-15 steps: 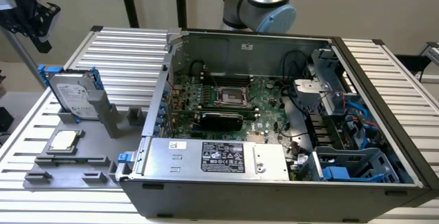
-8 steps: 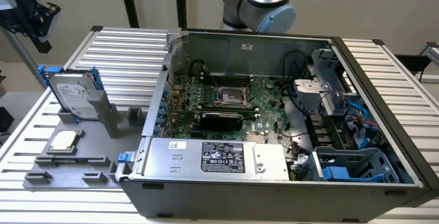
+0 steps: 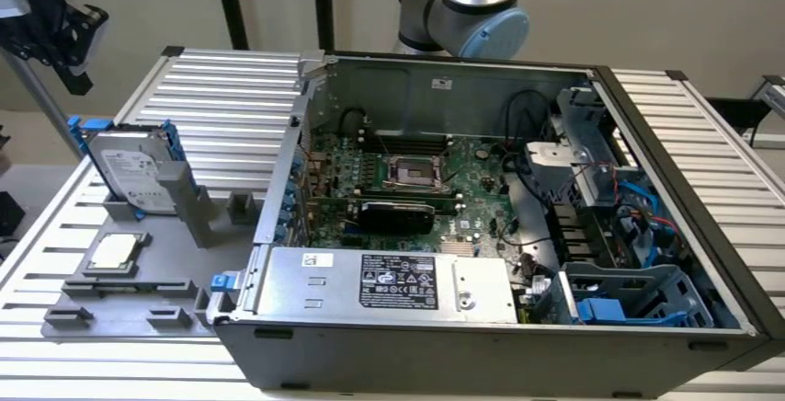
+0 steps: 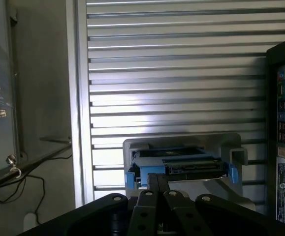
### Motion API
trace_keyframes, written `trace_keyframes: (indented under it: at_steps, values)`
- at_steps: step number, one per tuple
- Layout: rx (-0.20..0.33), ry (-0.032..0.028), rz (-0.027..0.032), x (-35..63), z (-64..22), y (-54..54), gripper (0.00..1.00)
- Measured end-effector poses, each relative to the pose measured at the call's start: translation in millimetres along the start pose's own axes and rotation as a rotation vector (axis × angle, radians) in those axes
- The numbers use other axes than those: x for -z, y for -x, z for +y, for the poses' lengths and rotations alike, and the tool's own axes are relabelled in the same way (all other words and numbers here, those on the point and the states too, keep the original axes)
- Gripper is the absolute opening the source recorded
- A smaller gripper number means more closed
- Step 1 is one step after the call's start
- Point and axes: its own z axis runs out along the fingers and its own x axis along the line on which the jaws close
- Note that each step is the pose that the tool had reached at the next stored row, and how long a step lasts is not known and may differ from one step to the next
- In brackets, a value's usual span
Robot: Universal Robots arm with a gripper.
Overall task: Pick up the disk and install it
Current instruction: 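Pick up the disk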
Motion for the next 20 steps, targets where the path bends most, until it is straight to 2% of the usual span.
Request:
trace_keyframes:
  at_steps: [20]
  values:
    - [0.362,0.0027,0.0083,-1.4,0.0,-0.1,0.11]
